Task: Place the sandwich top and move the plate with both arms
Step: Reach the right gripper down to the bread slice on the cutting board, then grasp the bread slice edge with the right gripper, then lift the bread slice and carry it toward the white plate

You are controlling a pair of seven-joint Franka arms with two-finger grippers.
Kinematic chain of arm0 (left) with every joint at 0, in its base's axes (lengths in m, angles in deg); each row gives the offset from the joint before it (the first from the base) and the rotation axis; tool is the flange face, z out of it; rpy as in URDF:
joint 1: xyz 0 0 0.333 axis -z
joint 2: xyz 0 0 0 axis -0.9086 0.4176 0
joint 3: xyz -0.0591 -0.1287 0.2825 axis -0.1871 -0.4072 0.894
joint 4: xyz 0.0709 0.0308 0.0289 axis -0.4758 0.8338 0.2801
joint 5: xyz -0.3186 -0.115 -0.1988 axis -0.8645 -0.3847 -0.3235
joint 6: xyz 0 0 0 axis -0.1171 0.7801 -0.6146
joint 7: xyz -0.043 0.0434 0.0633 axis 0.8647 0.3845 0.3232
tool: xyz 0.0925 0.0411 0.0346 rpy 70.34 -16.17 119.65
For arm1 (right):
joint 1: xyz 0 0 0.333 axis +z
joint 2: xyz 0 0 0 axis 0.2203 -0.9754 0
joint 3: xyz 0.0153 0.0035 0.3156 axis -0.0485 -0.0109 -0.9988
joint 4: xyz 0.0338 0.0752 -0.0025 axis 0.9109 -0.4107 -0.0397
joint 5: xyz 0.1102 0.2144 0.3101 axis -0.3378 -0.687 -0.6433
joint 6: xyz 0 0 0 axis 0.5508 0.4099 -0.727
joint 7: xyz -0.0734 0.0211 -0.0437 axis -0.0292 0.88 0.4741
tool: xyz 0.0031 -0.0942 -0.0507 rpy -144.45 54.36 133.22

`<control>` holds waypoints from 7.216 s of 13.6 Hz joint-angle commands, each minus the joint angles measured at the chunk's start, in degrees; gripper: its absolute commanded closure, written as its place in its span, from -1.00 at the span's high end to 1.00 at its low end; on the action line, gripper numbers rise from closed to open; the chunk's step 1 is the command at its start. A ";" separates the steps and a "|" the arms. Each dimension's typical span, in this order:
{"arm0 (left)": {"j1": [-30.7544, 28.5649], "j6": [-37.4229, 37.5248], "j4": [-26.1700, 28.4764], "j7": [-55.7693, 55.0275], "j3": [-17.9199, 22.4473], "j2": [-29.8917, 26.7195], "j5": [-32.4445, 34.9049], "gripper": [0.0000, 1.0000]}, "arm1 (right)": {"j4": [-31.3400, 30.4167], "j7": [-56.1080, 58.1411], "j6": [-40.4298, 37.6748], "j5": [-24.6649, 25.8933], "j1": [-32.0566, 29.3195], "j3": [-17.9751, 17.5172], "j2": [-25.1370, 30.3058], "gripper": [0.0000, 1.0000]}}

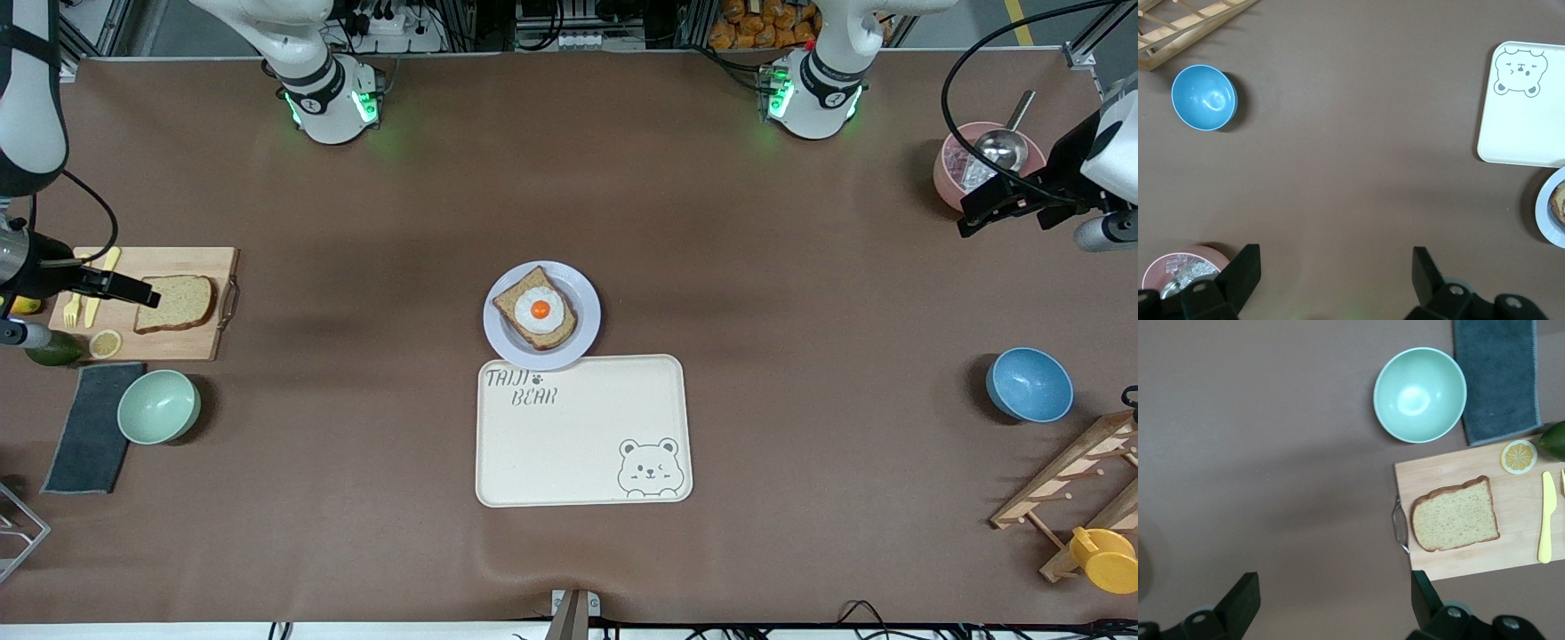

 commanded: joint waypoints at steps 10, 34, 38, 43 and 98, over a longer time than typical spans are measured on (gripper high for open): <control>0.02 -0.20 -0.74 1.02 -0.03 0.48 0.22 1.00 | -11.13 28.25 16.70 -3.87 -16.17 -0.79 -6.23 0.80; -1.39 -3.19 -0.74 0.76 -0.03 0.83 -0.49 1.00 | -9.46 50.95 28.06 -9.41 -27.60 -0.87 -22.68 0.06; -1.39 -1.17 -0.83 0.67 -0.12 0.48 -0.22 1.00 | -9.64 50.95 27.53 -9.41 -27.87 -0.87 -22.68 -0.09; -1.65 0.15 0.13 0.76 -0.21 0.74 -1.19 1.00 | -10.86 51.04 27.53 -11.15 -28.30 -1.05 -23.29 -0.17; -4.02 -0.64 -1.71 2.78 -3.28 0.83 -1.19 1.00 | -21.14 -3.89 35.15 -42.17 29.33 -2.98 -4.40 -1.00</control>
